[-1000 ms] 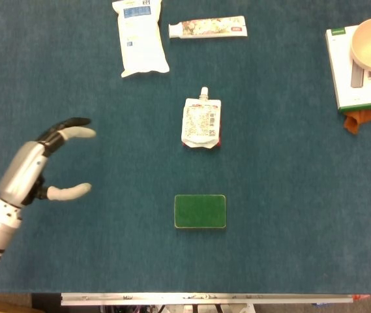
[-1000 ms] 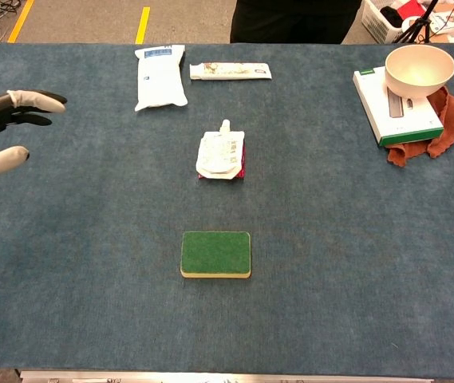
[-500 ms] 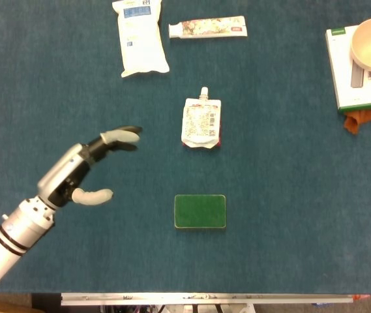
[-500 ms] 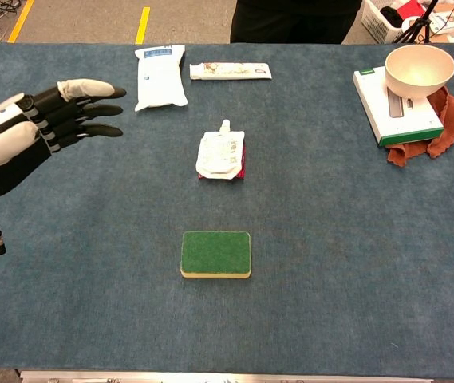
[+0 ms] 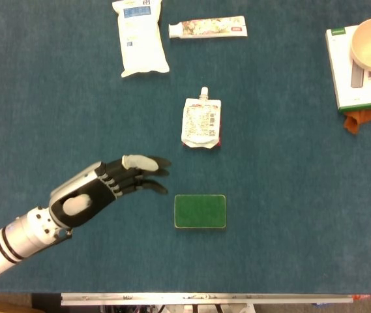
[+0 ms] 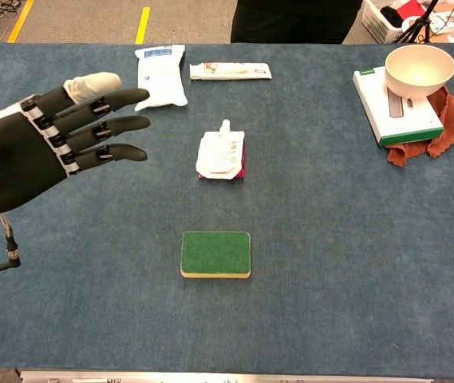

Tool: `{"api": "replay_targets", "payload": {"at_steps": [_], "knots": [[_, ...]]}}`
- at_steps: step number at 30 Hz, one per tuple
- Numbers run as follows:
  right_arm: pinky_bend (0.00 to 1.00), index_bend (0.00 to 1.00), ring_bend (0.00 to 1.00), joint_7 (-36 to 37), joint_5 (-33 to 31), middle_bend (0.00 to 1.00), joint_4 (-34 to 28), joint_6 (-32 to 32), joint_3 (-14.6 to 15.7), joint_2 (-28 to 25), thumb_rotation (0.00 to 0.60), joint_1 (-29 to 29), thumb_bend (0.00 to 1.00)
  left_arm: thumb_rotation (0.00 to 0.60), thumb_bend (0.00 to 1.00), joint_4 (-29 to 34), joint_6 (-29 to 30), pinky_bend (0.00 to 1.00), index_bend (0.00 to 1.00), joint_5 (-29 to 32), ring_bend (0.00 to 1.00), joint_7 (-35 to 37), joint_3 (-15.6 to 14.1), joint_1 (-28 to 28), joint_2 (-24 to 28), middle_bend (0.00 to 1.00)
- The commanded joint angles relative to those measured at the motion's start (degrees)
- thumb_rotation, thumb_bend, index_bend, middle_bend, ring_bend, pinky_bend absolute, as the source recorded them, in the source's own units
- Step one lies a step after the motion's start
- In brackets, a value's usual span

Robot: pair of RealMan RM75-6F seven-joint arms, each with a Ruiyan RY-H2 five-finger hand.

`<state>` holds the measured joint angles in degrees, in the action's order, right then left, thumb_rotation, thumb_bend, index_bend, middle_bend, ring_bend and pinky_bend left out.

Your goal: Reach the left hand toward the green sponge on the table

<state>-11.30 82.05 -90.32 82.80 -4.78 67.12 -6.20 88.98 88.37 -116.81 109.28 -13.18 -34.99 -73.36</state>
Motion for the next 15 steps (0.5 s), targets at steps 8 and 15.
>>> {"api": "replay_targets", "payload": {"at_steps": [8, 15], "knots": [[0.49, 0.34, 0.32, -0.16, -0.37, 0.31, 0.02, -0.52, -0.01, 0.04, 0.6, -0.14, 0.0, 0.227, 0.0, -3.38, 4.73, 0.24, 0.21, -0.89, 0.12, 3.29, -3.49, -2.28, -0.84, 0.16], [0.49, 0.34, 0.32, -0.24, -0.4, 0.31, -0.01, -0.59, -0.05, 0.06, 0.6, -0.2, 0.0, 0.209, 0.0, -3.07, 5.01, 0.25, 0.23, 0.26, 0.12, 2.34, -4.61, -2.95, -0.87, 0.16]]}}
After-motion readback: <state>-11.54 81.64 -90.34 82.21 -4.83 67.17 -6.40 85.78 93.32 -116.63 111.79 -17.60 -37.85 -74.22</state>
